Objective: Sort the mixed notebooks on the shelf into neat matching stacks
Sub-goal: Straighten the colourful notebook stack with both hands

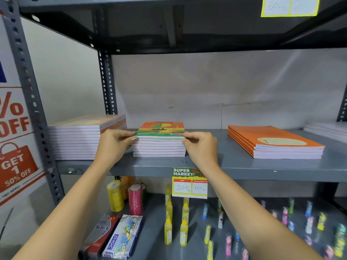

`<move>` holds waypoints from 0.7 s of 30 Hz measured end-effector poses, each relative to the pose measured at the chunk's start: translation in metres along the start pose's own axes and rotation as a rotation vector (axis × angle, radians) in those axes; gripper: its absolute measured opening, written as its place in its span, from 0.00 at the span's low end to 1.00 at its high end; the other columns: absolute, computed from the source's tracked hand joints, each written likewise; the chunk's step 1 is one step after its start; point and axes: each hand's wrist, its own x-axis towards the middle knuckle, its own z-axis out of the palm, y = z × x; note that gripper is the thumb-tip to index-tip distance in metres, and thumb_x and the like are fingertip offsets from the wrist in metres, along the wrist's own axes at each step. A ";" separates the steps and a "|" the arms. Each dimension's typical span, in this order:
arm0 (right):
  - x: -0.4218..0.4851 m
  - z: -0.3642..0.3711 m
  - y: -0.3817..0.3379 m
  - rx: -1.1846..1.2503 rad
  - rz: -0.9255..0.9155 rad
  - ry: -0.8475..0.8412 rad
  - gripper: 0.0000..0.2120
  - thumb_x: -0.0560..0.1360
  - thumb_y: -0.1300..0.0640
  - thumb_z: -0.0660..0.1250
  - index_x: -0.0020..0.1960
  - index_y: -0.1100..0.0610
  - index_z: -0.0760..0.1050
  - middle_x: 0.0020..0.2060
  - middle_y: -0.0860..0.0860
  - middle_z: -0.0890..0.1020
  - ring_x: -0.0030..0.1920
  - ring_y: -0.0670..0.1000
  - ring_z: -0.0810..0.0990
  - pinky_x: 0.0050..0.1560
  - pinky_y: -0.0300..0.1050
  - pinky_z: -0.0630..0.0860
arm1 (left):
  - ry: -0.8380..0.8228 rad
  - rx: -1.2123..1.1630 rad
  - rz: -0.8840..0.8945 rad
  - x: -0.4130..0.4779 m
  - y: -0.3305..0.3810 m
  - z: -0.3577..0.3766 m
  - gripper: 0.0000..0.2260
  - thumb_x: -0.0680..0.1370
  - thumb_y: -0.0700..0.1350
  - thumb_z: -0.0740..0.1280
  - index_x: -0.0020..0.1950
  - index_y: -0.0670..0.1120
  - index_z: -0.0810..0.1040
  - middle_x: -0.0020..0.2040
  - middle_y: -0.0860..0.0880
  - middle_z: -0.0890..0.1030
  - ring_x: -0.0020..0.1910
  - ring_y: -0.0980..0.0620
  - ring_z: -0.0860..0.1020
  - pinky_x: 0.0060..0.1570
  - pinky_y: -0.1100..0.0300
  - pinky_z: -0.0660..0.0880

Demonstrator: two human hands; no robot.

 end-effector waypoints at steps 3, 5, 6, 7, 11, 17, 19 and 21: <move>-0.001 0.002 0.001 -0.004 -0.016 -0.006 0.10 0.73 0.60 0.69 0.53 0.59 0.83 0.48 0.51 0.86 0.43 0.41 0.79 0.38 0.21 0.70 | -0.015 -0.019 -0.010 0.001 0.000 0.001 0.12 0.73 0.39 0.70 0.55 0.39 0.82 0.44 0.48 0.83 0.38 0.54 0.79 0.49 0.56 0.77; -0.001 0.001 0.001 0.036 0.018 -0.017 0.09 0.72 0.59 0.70 0.51 0.58 0.84 0.46 0.50 0.87 0.44 0.42 0.81 0.43 0.30 0.77 | -0.029 0.004 0.000 0.001 -0.003 0.000 0.11 0.74 0.41 0.70 0.55 0.40 0.82 0.46 0.49 0.83 0.40 0.54 0.79 0.49 0.57 0.77; 0.000 0.000 -0.002 0.101 0.074 -0.019 0.08 0.71 0.57 0.71 0.49 0.57 0.84 0.44 0.49 0.87 0.45 0.44 0.83 0.45 0.35 0.79 | -0.037 0.011 -0.002 0.001 -0.005 -0.001 0.10 0.74 0.43 0.69 0.54 0.42 0.83 0.46 0.49 0.84 0.41 0.54 0.79 0.51 0.56 0.77; 0.002 -0.002 -0.007 0.205 0.165 -0.018 0.08 0.71 0.56 0.71 0.49 0.56 0.84 0.42 0.46 0.86 0.46 0.45 0.83 0.46 0.38 0.79 | -0.048 -0.008 -0.021 0.002 -0.007 -0.002 0.10 0.76 0.46 0.67 0.53 0.44 0.83 0.46 0.49 0.84 0.44 0.53 0.80 0.53 0.54 0.78; 0.021 -0.006 -0.024 0.621 0.577 -0.114 0.20 0.78 0.47 0.61 0.65 0.57 0.72 0.61 0.49 0.78 0.63 0.50 0.74 0.63 0.48 0.68 | -0.066 -0.526 -0.428 0.017 0.000 0.006 0.17 0.81 0.48 0.54 0.64 0.43 0.76 0.65 0.43 0.77 0.65 0.45 0.75 0.67 0.51 0.69; 0.036 0.014 -0.021 0.822 0.871 -0.312 0.32 0.79 0.38 0.49 0.73 0.61 0.62 0.61 0.59 0.76 0.65 0.59 0.74 0.55 0.50 0.72 | -0.288 -0.967 -0.755 0.029 0.010 0.024 0.26 0.81 0.56 0.46 0.62 0.39 0.72 0.56 0.40 0.79 0.52 0.42 0.78 0.59 0.47 0.70; 0.042 0.024 -0.011 0.847 0.866 -0.413 0.35 0.77 0.34 0.48 0.66 0.60 0.71 0.58 0.60 0.81 0.59 0.59 0.80 0.57 0.53 0.77 | -0.329 -0.965 -0.771 0.031 0.011 0.025 0.28 0.80 0.58 0.47 0.67 0.40 0.70 0.52 0.40 0.81 0.52 0.41 0.79 0.56 0.46 0.73; 0.048 0.032 -0.002 0.805 0.846 -0.444 0.34 0.76 0.32 0.47 0.60 0.58 0.75 0.59 0.59 0.82 0.55 0.58 0.82 0.57 0.55 0.78 | -0.343 -0.955 -0.774 0.034 0.010 0.024 0.28 0.80 0.60 0.48 0.65 0.40 0.72 0.53 0.39 0.81 0.53 0.40 0.79 0.54 0.47 0.75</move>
